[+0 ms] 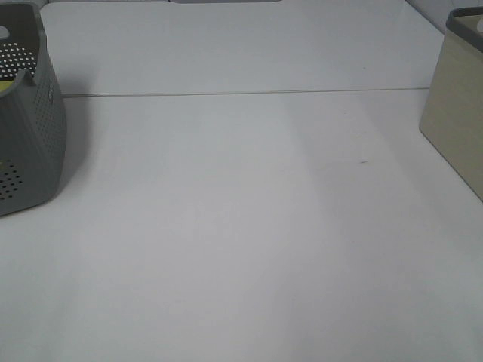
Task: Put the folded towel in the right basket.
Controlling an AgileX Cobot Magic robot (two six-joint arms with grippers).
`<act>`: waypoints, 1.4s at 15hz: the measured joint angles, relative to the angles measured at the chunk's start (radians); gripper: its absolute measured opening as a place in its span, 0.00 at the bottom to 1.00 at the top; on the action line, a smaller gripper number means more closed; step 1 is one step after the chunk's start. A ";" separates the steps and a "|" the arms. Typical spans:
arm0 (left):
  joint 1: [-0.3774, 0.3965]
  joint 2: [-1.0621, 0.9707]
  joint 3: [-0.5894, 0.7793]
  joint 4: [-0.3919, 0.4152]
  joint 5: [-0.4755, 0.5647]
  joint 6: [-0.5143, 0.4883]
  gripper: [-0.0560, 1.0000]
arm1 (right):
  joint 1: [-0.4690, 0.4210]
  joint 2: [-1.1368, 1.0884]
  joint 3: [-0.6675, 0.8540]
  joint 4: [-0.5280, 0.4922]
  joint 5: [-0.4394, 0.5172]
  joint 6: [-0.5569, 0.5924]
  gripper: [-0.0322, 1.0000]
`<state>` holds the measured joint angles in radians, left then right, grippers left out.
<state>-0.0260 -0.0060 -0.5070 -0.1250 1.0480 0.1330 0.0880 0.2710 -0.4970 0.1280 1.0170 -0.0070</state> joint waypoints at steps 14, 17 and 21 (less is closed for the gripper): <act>0.000 0.000 0.000 0.000 0.000 0.000 0.96 | 0.000 -0.274 0.039 -0.172 0.099 0.018 0.96; 0.000 0.000 0.000 0.000 0.000 0.000 0.96 | -0.049 -0.274 0.039 -0.172 0.092 0.018 0.96; 0.000 0.000 0.000 0.000 0.000 0.000 0.96 | -0.090 -0.274 0.039 -0.172 0.092 0.018 0.96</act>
<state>-0.0260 -0.0060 -0.5070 -0.1250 1.0480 0.1330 -0.0020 -0.0030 -0.4580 -0.0440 1.1090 0.0110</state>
